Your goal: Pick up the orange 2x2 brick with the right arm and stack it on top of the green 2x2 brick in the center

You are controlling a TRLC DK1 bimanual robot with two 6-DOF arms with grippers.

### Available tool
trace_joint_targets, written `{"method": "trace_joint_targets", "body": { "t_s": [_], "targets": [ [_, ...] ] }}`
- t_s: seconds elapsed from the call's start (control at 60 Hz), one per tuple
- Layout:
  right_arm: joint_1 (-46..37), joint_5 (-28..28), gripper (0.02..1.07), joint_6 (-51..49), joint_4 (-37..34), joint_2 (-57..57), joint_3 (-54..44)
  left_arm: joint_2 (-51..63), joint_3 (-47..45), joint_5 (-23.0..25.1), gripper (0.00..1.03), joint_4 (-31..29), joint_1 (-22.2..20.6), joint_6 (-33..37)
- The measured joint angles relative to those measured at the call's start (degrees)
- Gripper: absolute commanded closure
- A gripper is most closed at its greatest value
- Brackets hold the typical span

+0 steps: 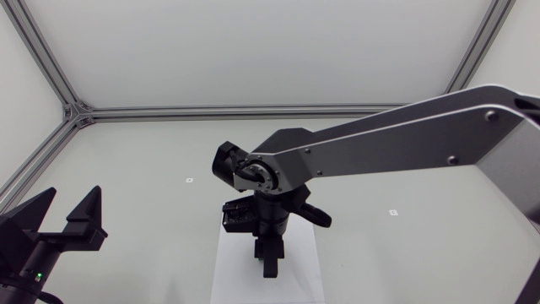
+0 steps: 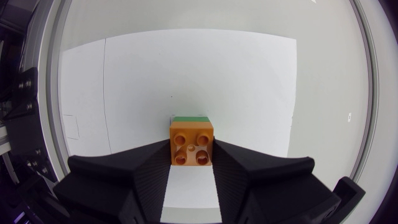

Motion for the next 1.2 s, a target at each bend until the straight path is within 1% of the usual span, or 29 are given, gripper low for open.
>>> {"method": "trace_joint_targets", "body": {
  "t_s": [0.883, 1.2],
  "targets": [
    [0.3, -0.1, 0.88, -1.0, -0.4, 0.0, 0.0, 0.0, 0.0, 0.0, 0.04, 0.0, 0.0, 0.0],
    [-0.3, 0.0, 0.89, 0.3, -1.9, 0.6, 1.0, 0.0, 0.0, 0.0, 0.04, 0.0, 0.0, 0.0]
  ]
}}
